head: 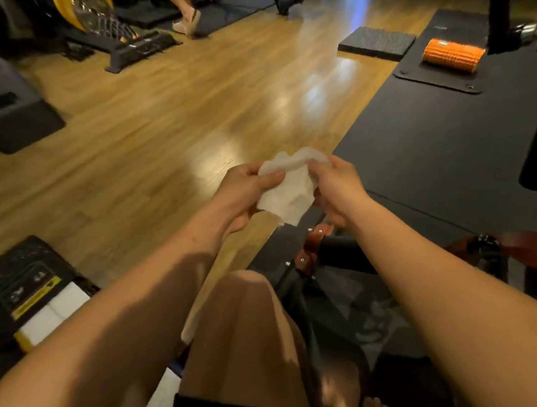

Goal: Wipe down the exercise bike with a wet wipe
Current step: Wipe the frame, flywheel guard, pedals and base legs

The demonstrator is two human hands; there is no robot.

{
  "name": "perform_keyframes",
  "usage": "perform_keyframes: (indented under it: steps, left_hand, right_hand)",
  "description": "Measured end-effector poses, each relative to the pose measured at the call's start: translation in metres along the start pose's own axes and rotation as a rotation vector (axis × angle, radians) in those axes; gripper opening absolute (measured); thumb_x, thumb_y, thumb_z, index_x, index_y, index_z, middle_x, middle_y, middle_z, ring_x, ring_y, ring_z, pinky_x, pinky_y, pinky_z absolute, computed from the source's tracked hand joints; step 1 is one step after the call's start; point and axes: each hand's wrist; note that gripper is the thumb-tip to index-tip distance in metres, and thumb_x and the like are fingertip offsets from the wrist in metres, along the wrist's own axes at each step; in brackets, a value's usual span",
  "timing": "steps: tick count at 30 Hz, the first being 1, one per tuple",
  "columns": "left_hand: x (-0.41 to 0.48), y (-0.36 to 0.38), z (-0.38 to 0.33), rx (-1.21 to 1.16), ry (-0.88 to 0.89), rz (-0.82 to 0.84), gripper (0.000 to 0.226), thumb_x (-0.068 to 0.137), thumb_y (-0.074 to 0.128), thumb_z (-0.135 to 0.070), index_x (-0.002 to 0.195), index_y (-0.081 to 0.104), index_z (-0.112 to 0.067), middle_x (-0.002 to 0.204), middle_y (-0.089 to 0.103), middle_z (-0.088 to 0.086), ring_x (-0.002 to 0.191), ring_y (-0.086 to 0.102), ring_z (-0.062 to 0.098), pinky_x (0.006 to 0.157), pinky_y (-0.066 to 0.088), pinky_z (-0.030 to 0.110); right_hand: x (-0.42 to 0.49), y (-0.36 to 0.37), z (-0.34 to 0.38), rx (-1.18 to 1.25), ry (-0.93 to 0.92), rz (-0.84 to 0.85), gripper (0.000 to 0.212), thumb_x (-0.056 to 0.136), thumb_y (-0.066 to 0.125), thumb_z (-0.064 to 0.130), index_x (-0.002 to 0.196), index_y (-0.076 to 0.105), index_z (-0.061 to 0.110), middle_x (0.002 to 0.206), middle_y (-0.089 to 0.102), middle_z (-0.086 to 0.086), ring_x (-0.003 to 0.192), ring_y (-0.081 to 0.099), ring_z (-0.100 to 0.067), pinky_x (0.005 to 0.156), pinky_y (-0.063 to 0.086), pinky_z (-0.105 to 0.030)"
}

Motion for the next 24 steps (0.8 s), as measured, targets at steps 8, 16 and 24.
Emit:
perform_keyframes:
  steps: [8, 16, 24]
  left_hand:
    - [0.022, 0.013, -0.015, 0.107, 0.168, -0.37, 0.02, 0.093, 0.067, -0.021, 0.109, 0.071, -0.009, 0.097, 0.075, 0.005, 0.085, 0.073, 0.02, 0.072, 0.06, 0.032]
    - [0.071, 0.008, -0.032, 0.272, 0.216, -0.476, 0.019, 0.092, 0.061, -0.022, 0.073, 0.061, -0.019, 0.083, 0.07, 0.003, 0.076, 0.067, 0.02, 0.066, 0.052, 0.03]
    - [0.209, -0.073, 0.037, 0.065, 0.04, -0.46, 0.017, 0.086, 0.069, -0.021, 0.095, 0.075, -0.008, 0.097, 0.075, 0.008, 0.09, 0.071, 0.024, 0.079, 0.057, 0.035]
  right_hand:
    - [0.014, 0.011, 0.003, 0.04, -0.153, 0.028, 0.021, 0.094, 0.062, 0.032, 0.083, 0.064, 0.014, 0.081, 0.068, -0.002, 0.071, 0.068, -0.017, 0.058, 0.058, -0.03]
    - [0.056, 0.042, -0.011, 0.469, 0.162, 0.359, 0.042, 0.094, 0.061, 0.025, 0.131, 0.055, 0.007, 0.12, 0.067, -0.015, 0.101, 0.067, -0.03, 0.073, 0.057, -0.04]
    - [0.184, 0.093, -0.055, 0.258, 0.238, 0.28, 0.025, 0.099, 0.054, 0.015, 0.122, 0.057, 0.009, 0.116, 0.068, -0.014, 0.092, 0.069, -0.031, 0.056, 0.052, -0.035]
Point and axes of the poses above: each hand's wrist, its own x-axis towards the middle knuckle, its own y-axis out of the palm, z = x × y
